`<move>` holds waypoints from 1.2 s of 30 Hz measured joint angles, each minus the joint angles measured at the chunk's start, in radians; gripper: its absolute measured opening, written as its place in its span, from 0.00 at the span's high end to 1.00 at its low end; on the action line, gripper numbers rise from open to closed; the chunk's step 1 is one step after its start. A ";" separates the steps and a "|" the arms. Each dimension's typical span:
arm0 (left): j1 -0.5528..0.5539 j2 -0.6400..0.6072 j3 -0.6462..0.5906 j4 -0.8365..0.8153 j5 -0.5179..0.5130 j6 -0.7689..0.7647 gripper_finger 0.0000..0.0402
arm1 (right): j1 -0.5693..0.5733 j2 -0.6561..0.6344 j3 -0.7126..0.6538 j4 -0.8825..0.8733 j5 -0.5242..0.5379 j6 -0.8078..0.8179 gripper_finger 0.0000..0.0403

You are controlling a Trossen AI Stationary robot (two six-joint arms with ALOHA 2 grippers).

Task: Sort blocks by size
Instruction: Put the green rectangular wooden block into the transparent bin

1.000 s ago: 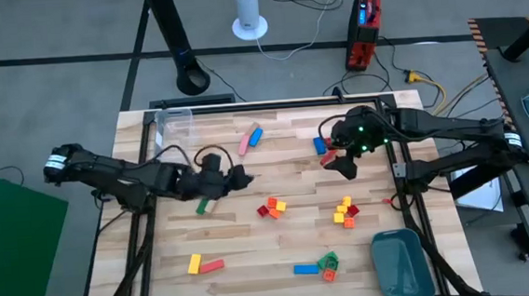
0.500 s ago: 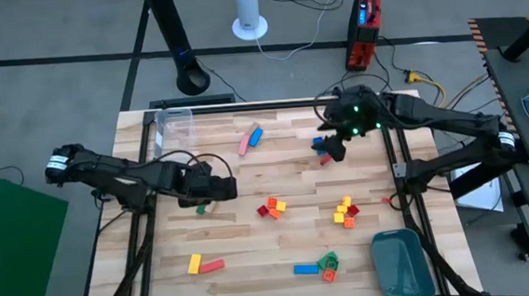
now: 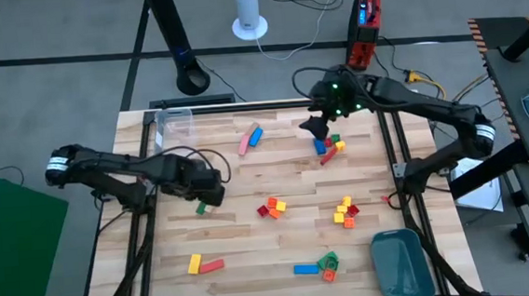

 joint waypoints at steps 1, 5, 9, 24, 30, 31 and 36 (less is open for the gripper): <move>0.009 0.003 -0.001 0.000 0.001 0.089 0.38 | -0.005 0.011 0.001 0.002 0.000 0.011 0.13; 0.082 0.005 -0.020 0.021 0.019 0.352 0.46 | -0.017 0.056 0.001 0.002 -0.002 0.092 0.13; 0.167 -0.012 -0.122 0.148 0.208 0.524 0.57 | -0.014 0.083 0.001 -0.007 -0.002 0.216 0.13; 0.215 -0.021 -0.404 0.425 0.205 0.546 0.99 | 0.039 -0.039 0.000 -0.005 0.134 0.365 0.13; 0.215 -0.025 -0.424 0.445 0.182 0.535 0.98 | 0.038 -0.085 0.000 -0.004 0.180 0.384 0.13; 0.215 -0.025 -0.420 0.438 0.161 0.525 0.98 | 0.038 -0.090 0.000 -0.004 0.182 0.384 0.13; 0.216 -0.043 -0.370 0.390 0.089 0.525 0.99 | 0.038 -0.098 0.000 -0.004 0.182 0.385 0.13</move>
